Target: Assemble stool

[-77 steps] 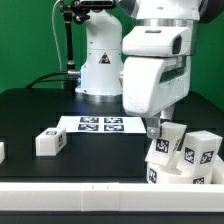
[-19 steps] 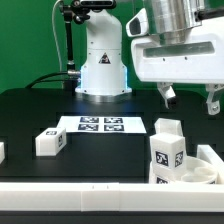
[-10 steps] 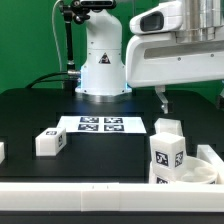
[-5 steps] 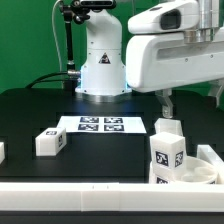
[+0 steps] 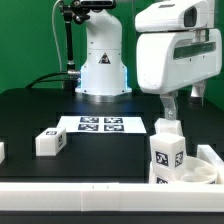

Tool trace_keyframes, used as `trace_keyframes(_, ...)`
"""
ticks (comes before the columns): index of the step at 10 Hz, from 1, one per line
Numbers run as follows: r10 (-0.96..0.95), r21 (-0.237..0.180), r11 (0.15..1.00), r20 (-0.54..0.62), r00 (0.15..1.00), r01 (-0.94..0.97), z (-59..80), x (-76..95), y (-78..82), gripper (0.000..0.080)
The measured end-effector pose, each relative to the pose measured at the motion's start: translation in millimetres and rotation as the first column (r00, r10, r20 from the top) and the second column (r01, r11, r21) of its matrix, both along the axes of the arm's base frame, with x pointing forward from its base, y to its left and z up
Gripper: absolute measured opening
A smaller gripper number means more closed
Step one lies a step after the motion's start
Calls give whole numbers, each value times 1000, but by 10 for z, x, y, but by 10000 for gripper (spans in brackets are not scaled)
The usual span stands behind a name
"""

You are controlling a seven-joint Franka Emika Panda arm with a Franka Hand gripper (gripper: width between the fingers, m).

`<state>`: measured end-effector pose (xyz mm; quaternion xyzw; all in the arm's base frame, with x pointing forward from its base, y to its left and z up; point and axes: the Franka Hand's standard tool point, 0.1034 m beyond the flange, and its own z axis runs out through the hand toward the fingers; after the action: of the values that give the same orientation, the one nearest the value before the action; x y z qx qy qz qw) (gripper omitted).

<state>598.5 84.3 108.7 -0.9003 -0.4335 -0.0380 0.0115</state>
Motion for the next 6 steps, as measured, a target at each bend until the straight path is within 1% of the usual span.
trace_keyframes(2,144,-36,989,20,989,-143,-70,-12,10,649)
trace_keyframes(3,139,-37,990,19,990,-138,-132,-51,17,649)
trace_keyframes(6,133,-38,990,0,991,-133,-241,-95,-32,649)
